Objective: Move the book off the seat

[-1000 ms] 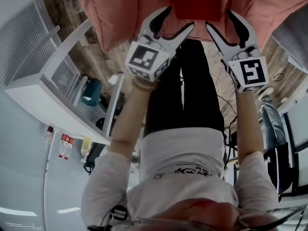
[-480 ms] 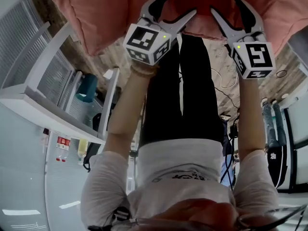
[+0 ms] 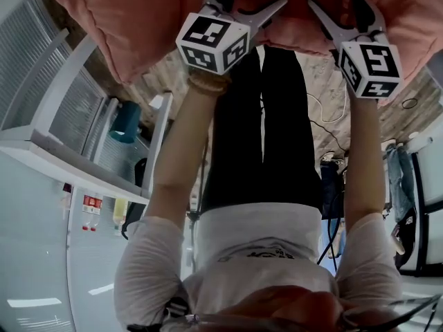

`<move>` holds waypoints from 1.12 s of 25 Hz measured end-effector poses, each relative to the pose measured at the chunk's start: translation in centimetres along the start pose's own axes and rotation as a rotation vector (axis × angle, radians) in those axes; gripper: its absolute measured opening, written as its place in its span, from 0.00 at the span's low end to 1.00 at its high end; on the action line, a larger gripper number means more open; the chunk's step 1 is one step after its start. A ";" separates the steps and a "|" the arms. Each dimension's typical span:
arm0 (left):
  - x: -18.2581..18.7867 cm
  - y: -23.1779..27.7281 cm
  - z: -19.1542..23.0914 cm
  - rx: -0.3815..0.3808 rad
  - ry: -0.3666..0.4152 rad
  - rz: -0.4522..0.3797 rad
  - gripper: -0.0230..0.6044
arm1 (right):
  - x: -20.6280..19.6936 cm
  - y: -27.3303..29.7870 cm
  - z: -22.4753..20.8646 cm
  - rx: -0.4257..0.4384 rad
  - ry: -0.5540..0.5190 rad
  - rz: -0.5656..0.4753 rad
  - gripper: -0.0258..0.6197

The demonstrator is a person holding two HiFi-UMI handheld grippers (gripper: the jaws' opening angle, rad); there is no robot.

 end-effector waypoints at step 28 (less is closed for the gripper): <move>0.5 3.3 -1.1 -0.008 0.028 0.071 0.67 | -0.9 1.2 -1.5 0.009 0.071 0.033 0.69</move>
Point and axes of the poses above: the fingertips, and each gripper's own axes: y forward along the fingers, z to its left, x out of its top, the point moved 8 cm from there along -y, backward along the fingers, and after that the axes turned 13 degrees about x, right-handed, at the moved point
